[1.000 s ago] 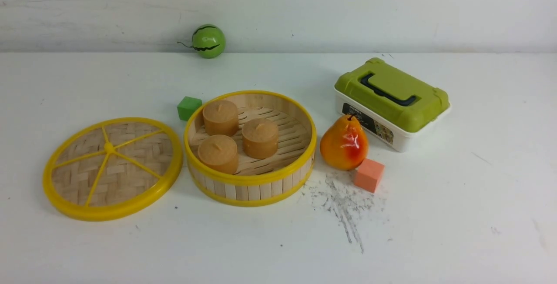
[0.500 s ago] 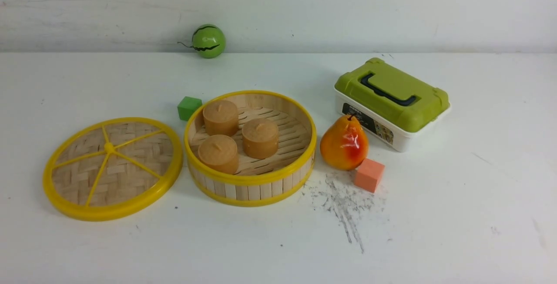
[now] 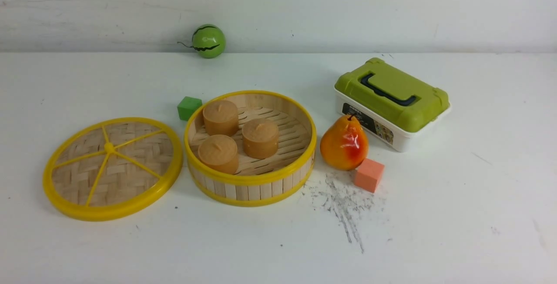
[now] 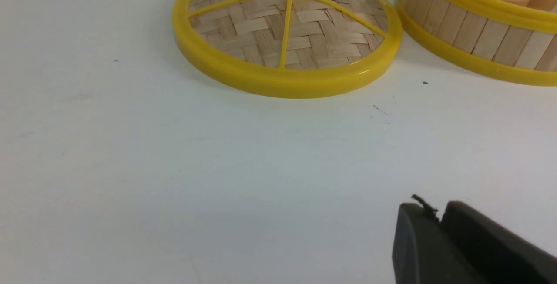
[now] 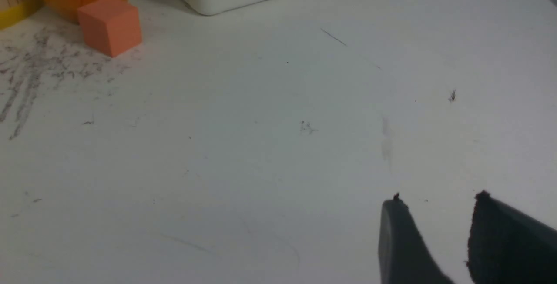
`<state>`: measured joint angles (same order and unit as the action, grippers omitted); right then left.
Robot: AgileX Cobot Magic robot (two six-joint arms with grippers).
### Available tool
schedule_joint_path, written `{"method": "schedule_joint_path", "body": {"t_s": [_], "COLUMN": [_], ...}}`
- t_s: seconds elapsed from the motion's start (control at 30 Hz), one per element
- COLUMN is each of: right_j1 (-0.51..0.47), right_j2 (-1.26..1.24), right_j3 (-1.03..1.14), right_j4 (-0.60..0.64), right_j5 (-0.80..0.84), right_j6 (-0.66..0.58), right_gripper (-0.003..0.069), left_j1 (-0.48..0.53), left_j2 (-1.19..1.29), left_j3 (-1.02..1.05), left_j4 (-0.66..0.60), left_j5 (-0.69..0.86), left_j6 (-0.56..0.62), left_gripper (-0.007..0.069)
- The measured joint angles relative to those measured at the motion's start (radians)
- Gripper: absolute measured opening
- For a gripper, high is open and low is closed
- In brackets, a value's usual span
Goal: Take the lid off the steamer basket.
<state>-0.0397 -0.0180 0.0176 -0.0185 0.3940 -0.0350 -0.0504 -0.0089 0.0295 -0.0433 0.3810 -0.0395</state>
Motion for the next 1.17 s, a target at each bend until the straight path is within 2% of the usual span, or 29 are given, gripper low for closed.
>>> {"method": "schedule_joint_path", "body": {"t_s": [1.17], "right_j1": [0.000], "right_j2": [0.000], "right_j3": [0.000], "right_j4": [0.000], "right_j5": [0.000], "right_j6": [0.000], "right_gripper": [0.0239], "left_j1": [0.000], "left_j2": [0.000], "left_j3": [0.000], "left_j4": [0.000], "left_j5": [0.000], "left_j6": [0.000], "left_gripper": [0.0106]}}
